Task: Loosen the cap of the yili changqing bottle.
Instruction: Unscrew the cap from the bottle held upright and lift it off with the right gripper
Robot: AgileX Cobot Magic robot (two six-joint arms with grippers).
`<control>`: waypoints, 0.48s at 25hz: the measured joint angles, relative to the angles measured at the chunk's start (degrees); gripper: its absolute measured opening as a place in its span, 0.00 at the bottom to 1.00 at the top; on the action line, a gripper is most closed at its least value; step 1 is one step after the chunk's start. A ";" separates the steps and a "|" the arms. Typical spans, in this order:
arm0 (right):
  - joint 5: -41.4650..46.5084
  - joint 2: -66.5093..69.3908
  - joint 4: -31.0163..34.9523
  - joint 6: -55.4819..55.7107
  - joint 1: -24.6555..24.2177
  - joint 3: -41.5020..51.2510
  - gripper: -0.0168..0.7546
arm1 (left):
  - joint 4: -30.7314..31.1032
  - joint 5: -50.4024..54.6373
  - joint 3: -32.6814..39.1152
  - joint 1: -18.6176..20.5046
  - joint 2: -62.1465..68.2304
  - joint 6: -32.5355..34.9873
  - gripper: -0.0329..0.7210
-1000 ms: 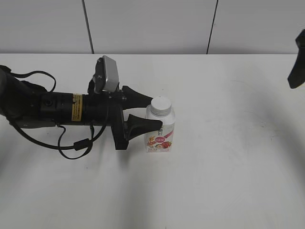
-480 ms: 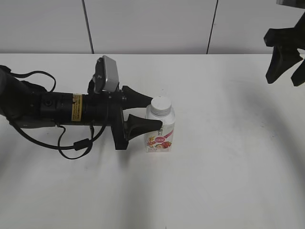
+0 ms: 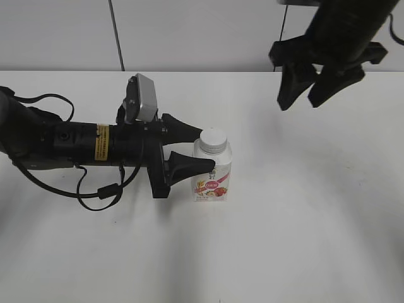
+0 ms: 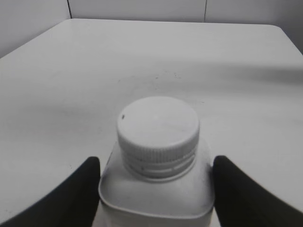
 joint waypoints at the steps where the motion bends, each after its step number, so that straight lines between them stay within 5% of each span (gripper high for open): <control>1: 0.00 0.73 0.06 -0.52 1.50 -0.70 0.59 | 0.00 0.00 0.00 0.00 0.00 0.00 0.63; 12: 0.04 7.55 0.22 -15.25 11.15 -6.40 0.59 | 0.02 0.00 0.00 0.00 0.00 0.00 0.63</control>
